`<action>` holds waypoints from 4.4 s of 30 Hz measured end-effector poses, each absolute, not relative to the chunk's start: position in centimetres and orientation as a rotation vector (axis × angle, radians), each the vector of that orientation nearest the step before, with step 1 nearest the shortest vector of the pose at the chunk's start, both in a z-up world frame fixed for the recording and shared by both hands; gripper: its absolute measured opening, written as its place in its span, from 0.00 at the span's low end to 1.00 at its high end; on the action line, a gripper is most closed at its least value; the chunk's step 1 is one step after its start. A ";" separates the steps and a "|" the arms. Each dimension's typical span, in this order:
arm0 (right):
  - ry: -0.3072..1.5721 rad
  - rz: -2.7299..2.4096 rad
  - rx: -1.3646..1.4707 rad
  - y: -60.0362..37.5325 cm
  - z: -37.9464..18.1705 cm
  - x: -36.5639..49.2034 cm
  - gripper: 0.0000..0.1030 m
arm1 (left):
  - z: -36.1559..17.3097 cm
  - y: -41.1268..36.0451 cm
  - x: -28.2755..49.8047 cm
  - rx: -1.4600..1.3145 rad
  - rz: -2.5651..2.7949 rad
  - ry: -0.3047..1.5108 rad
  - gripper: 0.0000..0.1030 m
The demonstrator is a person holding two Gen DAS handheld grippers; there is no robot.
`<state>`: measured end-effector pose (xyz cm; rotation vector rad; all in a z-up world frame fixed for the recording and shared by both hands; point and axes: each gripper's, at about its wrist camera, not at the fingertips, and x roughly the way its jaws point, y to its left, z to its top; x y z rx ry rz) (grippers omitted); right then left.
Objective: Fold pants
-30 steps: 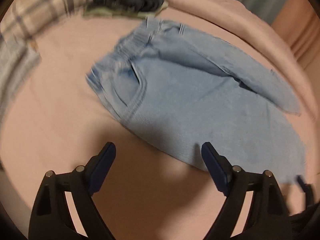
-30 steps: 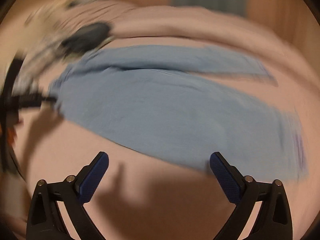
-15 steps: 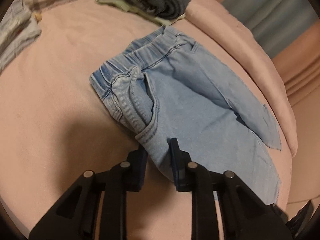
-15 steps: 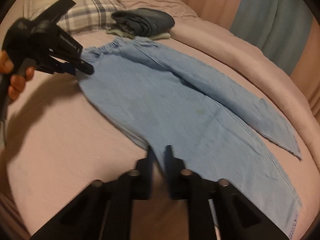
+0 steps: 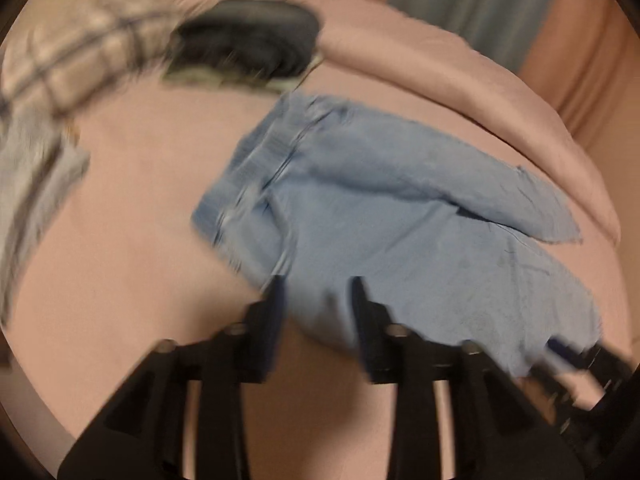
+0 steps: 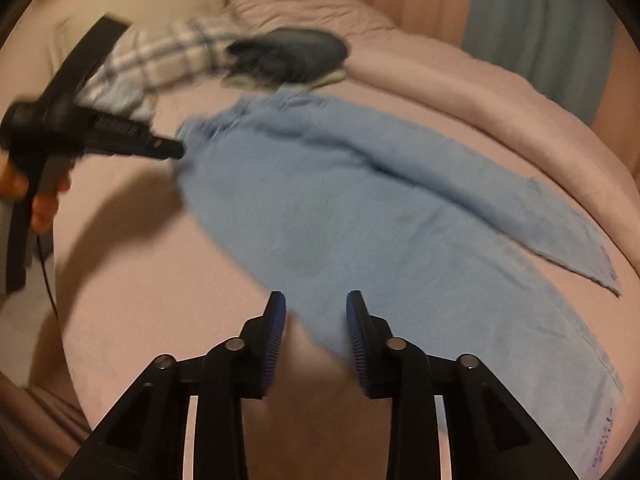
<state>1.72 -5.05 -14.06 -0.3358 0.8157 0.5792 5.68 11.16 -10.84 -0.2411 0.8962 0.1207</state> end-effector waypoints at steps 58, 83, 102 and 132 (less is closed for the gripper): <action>1.079 0.666 -0.566 -6.5 -14.9 35.3 0.12 | -13.2 14.3 38.9 0.299 -0.285 1.067 0.49; 0.738 0.484 -0.657 -13.7 -3.8 15.4 0.11 | -5.0 12.0 23.5 0.537 -0.230 0.780 0.17; 0.803 0.550 -0.826 -9.5 -13.9 0.4 0.09 | -16.3 13.4 8.1 0.586 -0.281 0.838 0.17; 1.258 0.132 -0.003 -18.4 -14.0 24.2 0.40 | -16.1 -8.6 11.5 0.105 -0.782 0.971 0.24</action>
